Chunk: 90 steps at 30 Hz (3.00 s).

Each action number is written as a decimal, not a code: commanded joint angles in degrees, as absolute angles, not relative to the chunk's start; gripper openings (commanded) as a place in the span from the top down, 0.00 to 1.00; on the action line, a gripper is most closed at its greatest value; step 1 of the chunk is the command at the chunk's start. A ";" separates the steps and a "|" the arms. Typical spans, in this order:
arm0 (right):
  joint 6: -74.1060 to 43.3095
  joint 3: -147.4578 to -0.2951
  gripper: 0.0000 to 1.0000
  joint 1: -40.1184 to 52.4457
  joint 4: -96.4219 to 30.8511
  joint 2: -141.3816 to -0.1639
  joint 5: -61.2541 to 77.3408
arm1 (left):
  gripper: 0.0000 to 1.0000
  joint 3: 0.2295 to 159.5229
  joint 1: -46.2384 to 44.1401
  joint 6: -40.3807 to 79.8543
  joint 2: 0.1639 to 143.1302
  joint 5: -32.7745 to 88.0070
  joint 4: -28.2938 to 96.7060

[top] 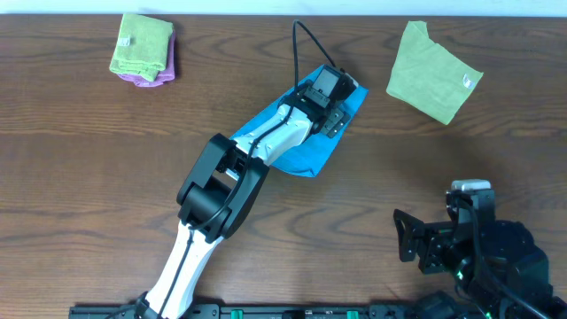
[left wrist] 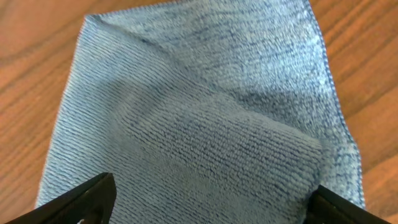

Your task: Fold the cloth

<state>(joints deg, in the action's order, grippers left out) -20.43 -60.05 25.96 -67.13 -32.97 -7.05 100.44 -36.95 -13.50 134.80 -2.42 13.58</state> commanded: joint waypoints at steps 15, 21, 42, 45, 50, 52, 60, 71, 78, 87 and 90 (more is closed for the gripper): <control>-21.21 -60.97 0.12 26.17 -67.31 -32.91 -6.61 | 0.94 101.43 -36.56 -13.30 135.44 -7.27 12.71; -21.21 -60.97 0.12 26.17 -66.96 -32.93 -6.63 | 0.94 102.56 -36.16 -13.30 133.95 -21.50 12.58; -23.77 -60.97 0.13 26.17 -65.12 -34.15 -6.61 | 0.04 103.79 -17.47 -4.05 132.07 -30.11 22.26; -23.77 -60.97 0.16 26.17 -65.17 -34.65 -6.61 | 0.05 103.79 -17.72 -4.01 131.79 -30.04 25.26; -23.70 -60.97 0.21 26.17 -65.14 -37.76 -6.61 | 0.04 103.79 -19.11 -3.92 129.40 -29.71 28.82; -23.59 -60.95 0.31 26.17 -65.14 -40.03 -6.63 | 0.05 103.79 -19.57 -3.75 127.11 -26.63 30.06; -18.96 -60.95 0.99 26.17 -60.42 -49.45 -6.50 | 0.05 103.79 -19.20 -2.13 120.25 -7.90 33.21; -13.02 -59.99 0.99 26.17 -53.89 -64.71 -5.74 | 0.03 103.77 -15.00 -1.26 126.34 7.92 25.32; -13.04 -60.01 0.99 26.20 -53.84 -62.92 -5.28 | 0.94 103.77 -15.11 -1.26 127.22 8.95 26.94; -13.21 -60.01 0.99 26.17 -54.68 -62.72 -5.26 | 0.95 103.55 -16.21 -0.99 131.20 7.53 27.14; -13.21 -59.99 0.99 26.17 -55.20 -62.74 -5.28 | 0.94 103.55 -16.21 0.14 132.64 7.53 26.74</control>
<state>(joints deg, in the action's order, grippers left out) -13.96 -59.94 25.96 -54.92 -63.31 -5.72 103.48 -16.34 -1.19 130.30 8.16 26.89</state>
